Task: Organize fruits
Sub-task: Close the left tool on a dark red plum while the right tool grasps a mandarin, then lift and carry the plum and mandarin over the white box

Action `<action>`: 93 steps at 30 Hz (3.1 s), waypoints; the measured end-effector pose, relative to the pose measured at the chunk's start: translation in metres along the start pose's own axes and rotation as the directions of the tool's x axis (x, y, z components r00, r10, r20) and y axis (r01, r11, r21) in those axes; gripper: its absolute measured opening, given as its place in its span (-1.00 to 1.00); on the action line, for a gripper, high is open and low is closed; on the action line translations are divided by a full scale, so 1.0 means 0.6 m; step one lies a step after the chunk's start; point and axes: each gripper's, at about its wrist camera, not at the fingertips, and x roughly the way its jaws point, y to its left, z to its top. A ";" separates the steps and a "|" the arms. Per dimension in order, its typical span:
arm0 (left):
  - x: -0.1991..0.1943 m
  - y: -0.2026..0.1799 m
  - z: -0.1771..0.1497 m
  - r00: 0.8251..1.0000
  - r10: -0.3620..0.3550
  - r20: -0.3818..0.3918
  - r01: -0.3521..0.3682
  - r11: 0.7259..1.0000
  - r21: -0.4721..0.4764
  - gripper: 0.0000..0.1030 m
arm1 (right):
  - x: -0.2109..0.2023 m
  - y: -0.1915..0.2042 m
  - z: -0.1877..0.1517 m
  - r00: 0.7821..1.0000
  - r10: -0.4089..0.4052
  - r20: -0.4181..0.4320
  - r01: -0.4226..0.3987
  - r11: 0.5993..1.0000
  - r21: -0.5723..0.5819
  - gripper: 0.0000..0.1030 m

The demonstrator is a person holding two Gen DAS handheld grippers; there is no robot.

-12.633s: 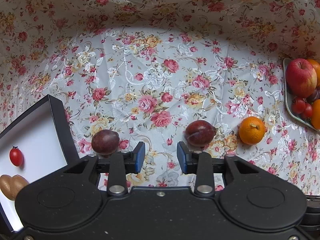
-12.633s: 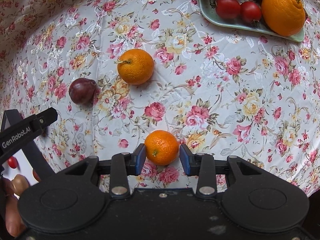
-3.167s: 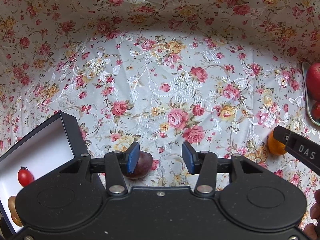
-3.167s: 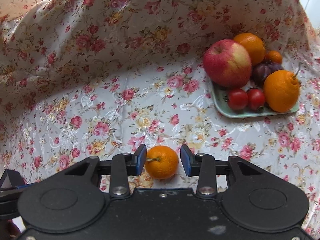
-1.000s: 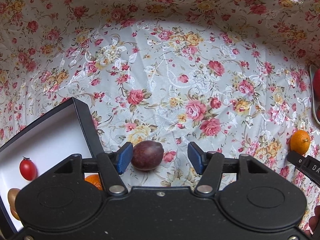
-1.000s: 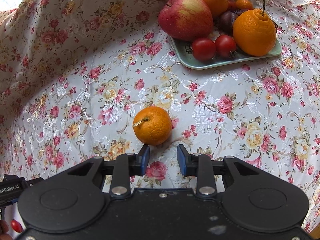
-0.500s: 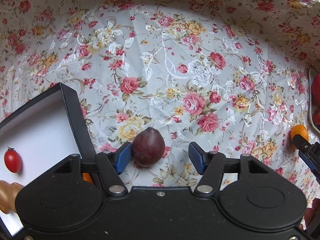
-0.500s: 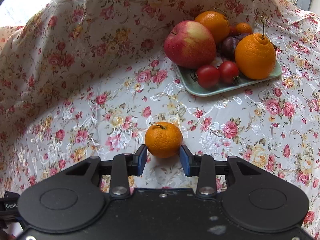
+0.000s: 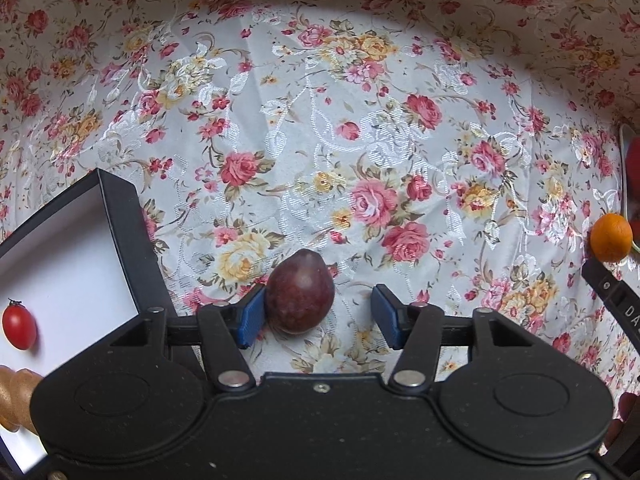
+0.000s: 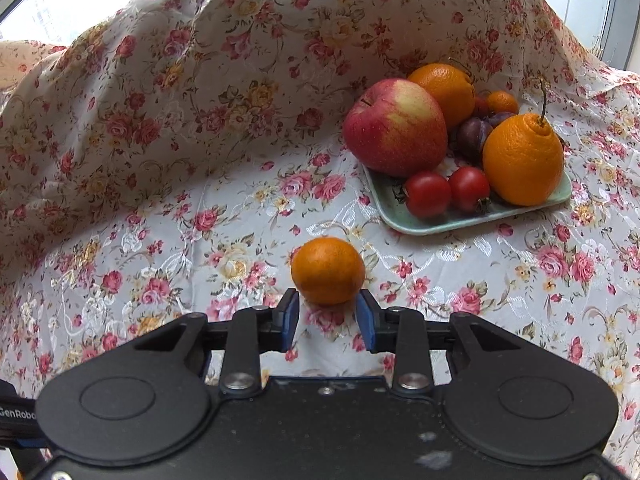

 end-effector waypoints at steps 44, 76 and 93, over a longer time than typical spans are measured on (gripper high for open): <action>-0.047 -0.050 0.034 0.992 -0.038 0.117 0.032 0.998 0.054 -0.16 | 0.069 0.019 0.033 0.981 -0.136 0.142 0.147 0.986 -0.074 -0.13; -0.173 0.029 -0.037 0.968 0.008 0.251 0.021 0.993 -0.113 -0.16 | -0.121 0.018 -0.042 0.990 0.128 0.060 -0.128 0.992 -0.002 -0.14; -0.195 0.133 -0.090 0.959 0.100 0.264 -0.053 0.982 -0.180 -0.16 | -0.208 0.098 -0.123 0.967 0.244 0.073 -0.236 0.966 -0.106 -0.14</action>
